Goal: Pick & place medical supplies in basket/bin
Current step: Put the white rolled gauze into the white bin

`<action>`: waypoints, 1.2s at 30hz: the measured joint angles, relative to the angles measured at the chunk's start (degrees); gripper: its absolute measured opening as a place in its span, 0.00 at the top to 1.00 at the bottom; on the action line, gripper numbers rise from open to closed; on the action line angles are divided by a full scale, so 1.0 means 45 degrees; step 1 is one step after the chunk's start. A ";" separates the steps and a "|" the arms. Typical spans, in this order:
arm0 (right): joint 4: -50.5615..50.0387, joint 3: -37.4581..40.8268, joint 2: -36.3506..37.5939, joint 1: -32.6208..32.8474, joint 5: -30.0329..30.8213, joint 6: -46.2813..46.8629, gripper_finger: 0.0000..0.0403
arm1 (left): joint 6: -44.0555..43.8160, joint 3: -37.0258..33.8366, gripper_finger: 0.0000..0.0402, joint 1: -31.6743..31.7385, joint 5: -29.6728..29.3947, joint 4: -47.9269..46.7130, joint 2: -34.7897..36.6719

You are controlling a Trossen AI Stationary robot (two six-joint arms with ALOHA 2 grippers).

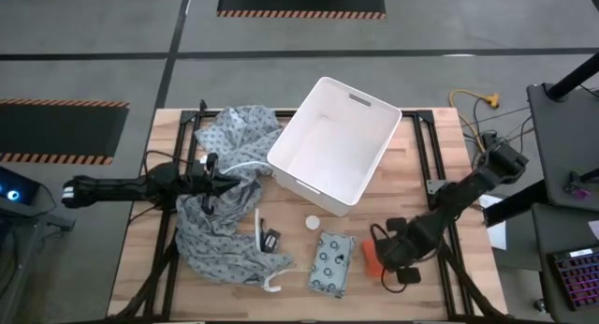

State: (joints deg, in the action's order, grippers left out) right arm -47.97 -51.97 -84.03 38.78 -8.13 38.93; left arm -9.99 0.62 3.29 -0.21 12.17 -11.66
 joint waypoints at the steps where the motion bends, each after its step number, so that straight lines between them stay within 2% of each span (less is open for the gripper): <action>1: 0.0002 -0.0306 0.0319 -0.0134 0.0066 0.0028 0.90 | -0.0003 0.0000 1.00 0.0001 0.0001 0.0000 0.0000; 4: 0.0227 -0.1354 0.1185 -0.0676 0.0358 0.0036 0.89 | 0.0000 0.0000 1.00 0.0001 0.0001 0.0000 0.0000; 6: 0.0518 -0.2180 0.1720 -0.1172 0.1184 -0.0008 0.87 | 0.0000 0.0000 1.00 0.0001 0.0000 0.0000 0.0000; 12: 0.2107 -0.4525 0.3199 -0.2484 0.5764 -0.2038 0.84 | -0.0003 0.0000 1.00 0.0003 -0.0004 0.0001 0.0000; 16: 0.1992 -0.5733 0.3646 -0.3375 0.9344 -0.3293 0.84 | 0.0002 0.0000 1.00 0.0000 -0.0004 0.0000 0.0000; 19: 0.1658 -0.6185 0.3706 -0.4382 1.0943 -0.4392 0.84 | 0.0002 0.0000 1.00 0.0001 -0.0004 0.0003 0.0000; 21: 0.1647 -0.6256 0.3735 -0.5234 1.1213 -0.5223 0.84 | -0.0001 0.0000 1.00 0.0004 0.0001 0.0000 0.0000; 24: 0.1655 -0.6171 0.3682 -0.6755 1.0930 -0.5927 0.84 | 0.0002 0.0000 1.00 0.0000 -0.0001 0.0000 0.0000; 28: 0.1042 -0.5807 0.3435 -0.8959 0.9799 -0.6490 0.84 | 0.0000 0.0000 1.00 0.0003 -0.0004 0.0004 0.0000; 36: 0.0343 -0.5000 0.3244 -1.2681 0.7368 -0.6268 0.84 | 0.0002 0.0000 1.00 0.0001 -0.0043 -0.0092 0.0003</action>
State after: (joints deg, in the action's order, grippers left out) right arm -46.42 -74.47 -69.43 -18.28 25.02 10.72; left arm -9.98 0.62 3.29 -0.40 11.75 -11.65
